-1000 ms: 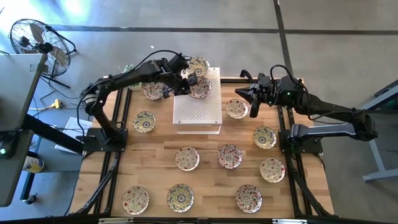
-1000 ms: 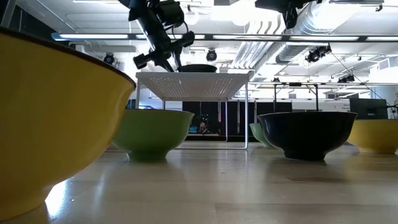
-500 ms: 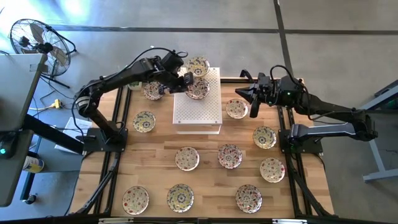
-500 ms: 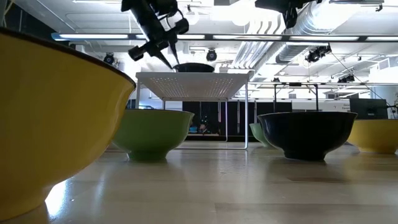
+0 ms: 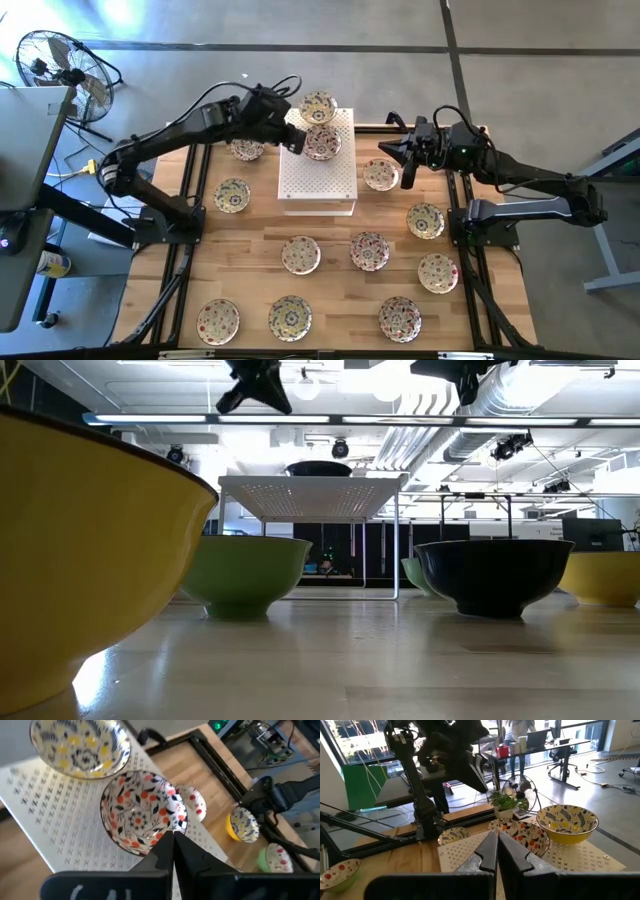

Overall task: Pick & Place Mini bowls
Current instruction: Put the red patterned bowl on the shelf

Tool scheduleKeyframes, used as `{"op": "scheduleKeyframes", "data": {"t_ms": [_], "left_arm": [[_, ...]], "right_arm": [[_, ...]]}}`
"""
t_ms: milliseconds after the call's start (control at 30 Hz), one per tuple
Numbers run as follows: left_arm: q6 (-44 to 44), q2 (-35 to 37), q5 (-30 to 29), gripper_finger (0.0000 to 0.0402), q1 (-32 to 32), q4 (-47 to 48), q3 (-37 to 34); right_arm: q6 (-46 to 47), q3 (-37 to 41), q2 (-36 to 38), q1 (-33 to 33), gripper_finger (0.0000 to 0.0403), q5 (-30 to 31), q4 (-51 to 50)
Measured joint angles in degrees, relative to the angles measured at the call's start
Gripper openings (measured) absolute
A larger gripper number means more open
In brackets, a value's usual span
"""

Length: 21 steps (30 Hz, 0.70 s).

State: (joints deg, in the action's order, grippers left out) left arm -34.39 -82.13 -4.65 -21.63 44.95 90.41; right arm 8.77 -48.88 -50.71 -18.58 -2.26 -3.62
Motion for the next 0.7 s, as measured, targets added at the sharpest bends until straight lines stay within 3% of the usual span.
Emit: {"op": "scheduleKeyframes", "data": {"t_ms": [533, 700], "left_arm": [[8.7, 0.4, -4.8, 0.0001, 6.5, -2.2, -0.4], [10.0, 4.5, -1.7, 0.0, 7.8, -10.7, -10.2]], "right_arm": [[-0.2, 0.0, 0.0, 0.0, 0.0001, -0.5, 0.0], [0.1, 0.0, -0.8, 0.0, 0.0001, -1.2, -0.7]]}}
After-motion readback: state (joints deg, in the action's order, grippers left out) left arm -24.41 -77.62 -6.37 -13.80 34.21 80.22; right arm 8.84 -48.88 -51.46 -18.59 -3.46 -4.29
